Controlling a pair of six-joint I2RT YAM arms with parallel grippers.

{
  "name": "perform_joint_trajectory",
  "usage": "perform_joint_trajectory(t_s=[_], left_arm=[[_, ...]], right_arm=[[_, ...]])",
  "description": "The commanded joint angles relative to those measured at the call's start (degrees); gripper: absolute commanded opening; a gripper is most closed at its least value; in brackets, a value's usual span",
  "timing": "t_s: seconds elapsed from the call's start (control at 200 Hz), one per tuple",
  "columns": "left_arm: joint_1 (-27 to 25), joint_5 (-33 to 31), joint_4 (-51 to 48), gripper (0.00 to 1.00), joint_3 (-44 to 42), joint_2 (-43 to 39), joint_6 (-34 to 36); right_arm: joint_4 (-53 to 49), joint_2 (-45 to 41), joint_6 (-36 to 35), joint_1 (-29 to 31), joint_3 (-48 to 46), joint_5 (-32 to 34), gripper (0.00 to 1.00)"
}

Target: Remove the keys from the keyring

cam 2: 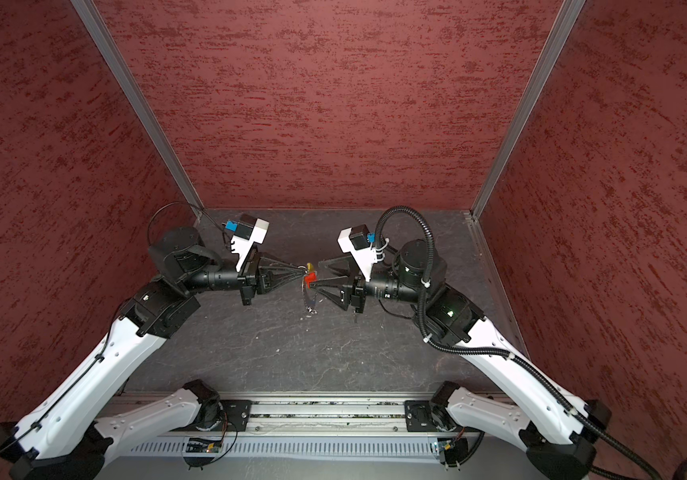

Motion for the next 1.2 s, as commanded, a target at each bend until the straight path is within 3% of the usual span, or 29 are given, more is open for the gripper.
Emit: perform_joint_trajectory(t_s=[0.0, 0.155, 0.351, 0.651, 1.197], left_arm=[[-0.2, 2.8, 6.5, 0.00, -0.3, -0.7, -2.1], [-0.4, 3.5, 6.6, 0.00, -0.4, -0.5, -2.6], [-0.4, 1.5, 6.1, 0.00, -0.6, -0.8, -2.6], [-0.5, -1.6, 7.6, 0.00, -1.6, -1.4, -3.3], [0.0, -1.7, 17.0, 0.00, -5.1, -2.9, -8.4]], right_arm=[[4.3, 0.4, 0.5, -0.1, -0.1, -4.1, 0.59], [3.7, 0.6, -0.2, -0.1, -0.2, -3.6, 0.53], [3.7, 0.7, 0.0, -0.1, 0.4, -4.4, 0.29], [3.6, 1.6, 0.4, 0.0, 1.1, -5.7, 0.00], [-0.8, 5.3, -0.3, 1.6, 2.0, -7.2, 0.00]])
